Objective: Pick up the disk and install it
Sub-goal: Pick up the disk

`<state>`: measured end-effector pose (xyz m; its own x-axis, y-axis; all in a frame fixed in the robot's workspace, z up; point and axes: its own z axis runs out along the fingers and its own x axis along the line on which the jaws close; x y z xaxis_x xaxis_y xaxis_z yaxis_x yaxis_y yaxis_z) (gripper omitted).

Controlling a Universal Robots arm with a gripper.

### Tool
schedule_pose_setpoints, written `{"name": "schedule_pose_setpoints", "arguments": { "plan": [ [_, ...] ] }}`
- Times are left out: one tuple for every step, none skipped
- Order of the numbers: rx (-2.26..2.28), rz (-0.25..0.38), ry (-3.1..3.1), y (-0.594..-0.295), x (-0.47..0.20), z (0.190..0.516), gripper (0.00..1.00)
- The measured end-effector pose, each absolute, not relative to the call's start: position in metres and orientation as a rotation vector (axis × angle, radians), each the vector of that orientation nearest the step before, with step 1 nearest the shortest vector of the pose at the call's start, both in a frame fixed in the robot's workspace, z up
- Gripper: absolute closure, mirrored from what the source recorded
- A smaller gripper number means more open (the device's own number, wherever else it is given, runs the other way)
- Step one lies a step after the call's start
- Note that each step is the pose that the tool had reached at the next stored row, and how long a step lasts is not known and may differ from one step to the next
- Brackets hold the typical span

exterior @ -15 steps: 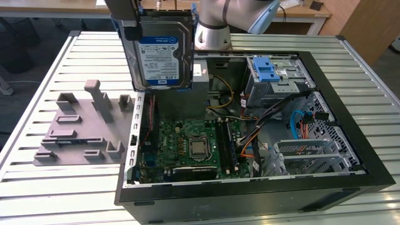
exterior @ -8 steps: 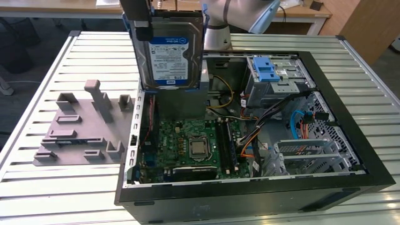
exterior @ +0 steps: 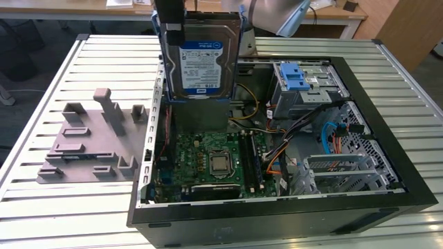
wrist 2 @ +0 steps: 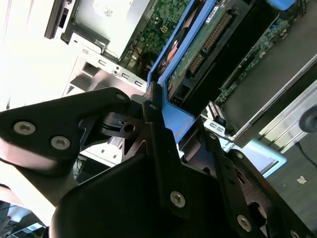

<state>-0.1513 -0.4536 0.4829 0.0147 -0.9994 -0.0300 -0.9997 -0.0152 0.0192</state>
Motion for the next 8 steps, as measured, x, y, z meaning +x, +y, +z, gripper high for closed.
{"name": "schedule_pose_setpoints", "arguments": {
  "plan": [
    [-2.232,0.055,2.2,-0.454,-0.1503,0.4828,0.64],
    [-2.231,0.055,2.2,-0.4546,-0.1495,0.4828,0.64],
    [-2.231,0.055,2.201,-0.4552,-0.1486,0.4827,0.64],
    [-2.231,0.055,2.201,-0.4559,-0.1478,0.4827,0.64],
    [-2.231,0.055,2.201,-0.457,-0.1471,0.4825,0.64],
    [-2.23,0.055,2.201,-0.4582,-0.1464,0.4822,0.64],
    [-2.23,0.055,2.201,-0.4594,-0.1456,0.4818,0.64],
    [-2.23,0.055,2.202,-0.4605,-0.1446,0.4816,0.64]
  ]
}}
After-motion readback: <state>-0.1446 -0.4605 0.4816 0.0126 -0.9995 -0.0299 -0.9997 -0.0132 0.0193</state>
